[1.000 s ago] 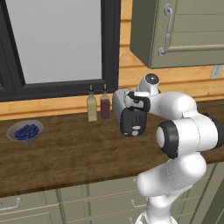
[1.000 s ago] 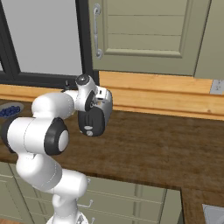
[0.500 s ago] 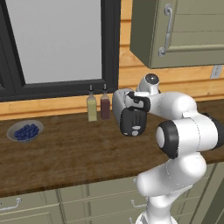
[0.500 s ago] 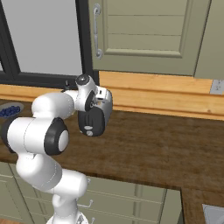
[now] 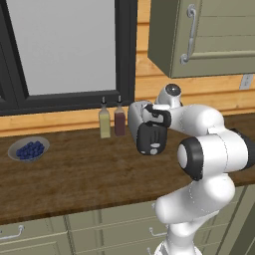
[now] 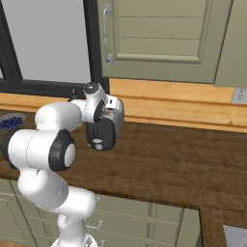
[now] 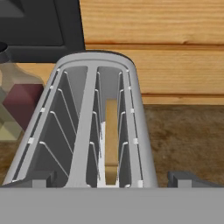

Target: Start the toaster. Once the lever pops up, take the bread to the plate on the dining counter.

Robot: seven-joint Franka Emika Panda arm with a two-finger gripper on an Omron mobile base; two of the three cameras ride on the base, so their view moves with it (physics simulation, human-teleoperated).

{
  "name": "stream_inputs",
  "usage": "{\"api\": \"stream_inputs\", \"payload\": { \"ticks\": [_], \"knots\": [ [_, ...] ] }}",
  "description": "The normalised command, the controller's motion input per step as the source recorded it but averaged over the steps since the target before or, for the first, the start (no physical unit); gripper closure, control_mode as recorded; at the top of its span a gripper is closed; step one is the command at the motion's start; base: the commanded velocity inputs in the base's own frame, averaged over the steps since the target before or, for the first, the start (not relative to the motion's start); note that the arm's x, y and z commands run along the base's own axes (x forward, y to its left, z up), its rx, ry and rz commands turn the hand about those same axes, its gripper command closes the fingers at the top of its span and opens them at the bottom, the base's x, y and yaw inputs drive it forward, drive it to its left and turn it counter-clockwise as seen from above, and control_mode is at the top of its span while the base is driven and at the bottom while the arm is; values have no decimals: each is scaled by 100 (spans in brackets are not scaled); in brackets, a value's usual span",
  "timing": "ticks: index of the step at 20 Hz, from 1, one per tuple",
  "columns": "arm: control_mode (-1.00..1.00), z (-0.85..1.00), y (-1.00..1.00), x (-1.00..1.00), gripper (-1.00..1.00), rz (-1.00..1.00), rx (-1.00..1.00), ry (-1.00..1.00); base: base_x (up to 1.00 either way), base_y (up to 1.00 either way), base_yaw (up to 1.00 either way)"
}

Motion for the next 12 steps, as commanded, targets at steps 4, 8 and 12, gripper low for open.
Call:
{"api": "stream_inputs", "payload": {
  "ticks": [4,8,12],
  "knots": [
    [-100,0,0,0,-100,0,0,0,0,0,0],
    [-100,0,0,0,-100,0,0,0,0,0,0],
    [-100,0,0,0,-100,0,0,0,0,0,0]
  ]
}}
